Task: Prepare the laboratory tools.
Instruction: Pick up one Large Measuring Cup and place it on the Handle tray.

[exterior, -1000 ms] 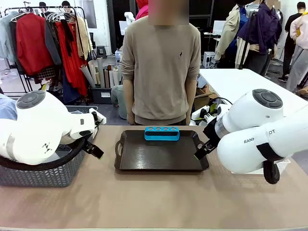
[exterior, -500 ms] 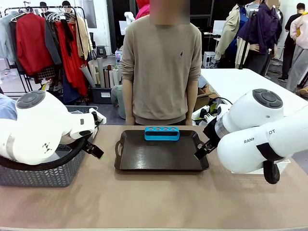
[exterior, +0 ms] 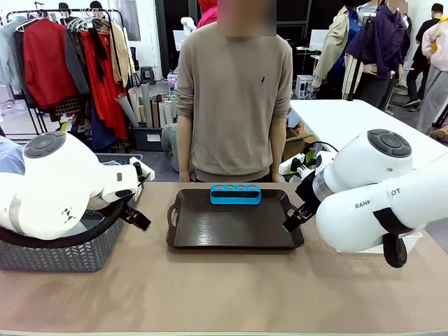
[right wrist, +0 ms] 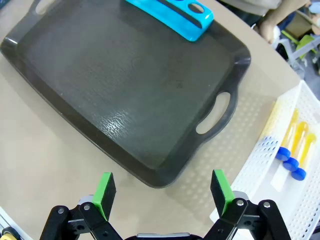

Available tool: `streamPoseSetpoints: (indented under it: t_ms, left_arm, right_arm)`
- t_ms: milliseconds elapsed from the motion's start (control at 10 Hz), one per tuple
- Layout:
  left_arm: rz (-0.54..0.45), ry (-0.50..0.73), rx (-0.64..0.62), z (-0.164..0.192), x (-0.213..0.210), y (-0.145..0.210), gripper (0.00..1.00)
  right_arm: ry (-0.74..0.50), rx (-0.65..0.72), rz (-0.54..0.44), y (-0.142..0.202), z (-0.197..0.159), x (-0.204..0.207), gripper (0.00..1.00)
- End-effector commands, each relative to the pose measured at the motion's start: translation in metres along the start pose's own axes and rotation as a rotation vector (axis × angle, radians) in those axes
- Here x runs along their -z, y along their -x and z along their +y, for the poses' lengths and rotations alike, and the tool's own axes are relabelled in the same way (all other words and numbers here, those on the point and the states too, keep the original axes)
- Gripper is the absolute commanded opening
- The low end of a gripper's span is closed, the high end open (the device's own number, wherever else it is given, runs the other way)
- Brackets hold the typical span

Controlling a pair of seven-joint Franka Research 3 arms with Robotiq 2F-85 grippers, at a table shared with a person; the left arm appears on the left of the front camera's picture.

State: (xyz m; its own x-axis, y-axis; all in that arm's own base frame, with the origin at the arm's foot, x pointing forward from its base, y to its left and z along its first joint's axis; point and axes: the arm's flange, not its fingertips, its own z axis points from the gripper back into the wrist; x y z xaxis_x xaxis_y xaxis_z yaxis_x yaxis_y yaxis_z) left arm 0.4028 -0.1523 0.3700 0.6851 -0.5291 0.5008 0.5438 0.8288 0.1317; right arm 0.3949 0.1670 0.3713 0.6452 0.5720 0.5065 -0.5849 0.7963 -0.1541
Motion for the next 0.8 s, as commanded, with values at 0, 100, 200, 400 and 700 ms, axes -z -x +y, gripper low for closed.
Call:
streamPoseSetpoints:
  t_ms: [0,100,200,400,700]
  left_arm:
    - [0.0,0.0,-0.001,0.0002,-0.0001,0.0,1.0]
    - [0.0,0.0,-0.001,0.0002,-0.0001,0.0,1.0]
    - [0.0,0.0,-0.001,0.0002,-0.0001,0.0,1.0]
    - [0.0,0.0,-0.001,0.0002,-0.0001,0.0,1.0]
    - [0.0,0.0,0.0,0.0,0.0,0.0,1.0]
  right_arm:
    - [0.0,0.0,0.0,0.0,-0.0001,0.0,1.0]
    - [0.0,0.0,0.0,0.0,-0.0001,0.0,1.0]
    - [0.0,0.0,0.0,0.0,-0.0001,0.0,1.0]
    - [0.0,0.0,0.0,0.0,-0.0001,0.0,1.0]
    - [0.0,0.0,0.0,0.0,0.0,0.0,1.0]
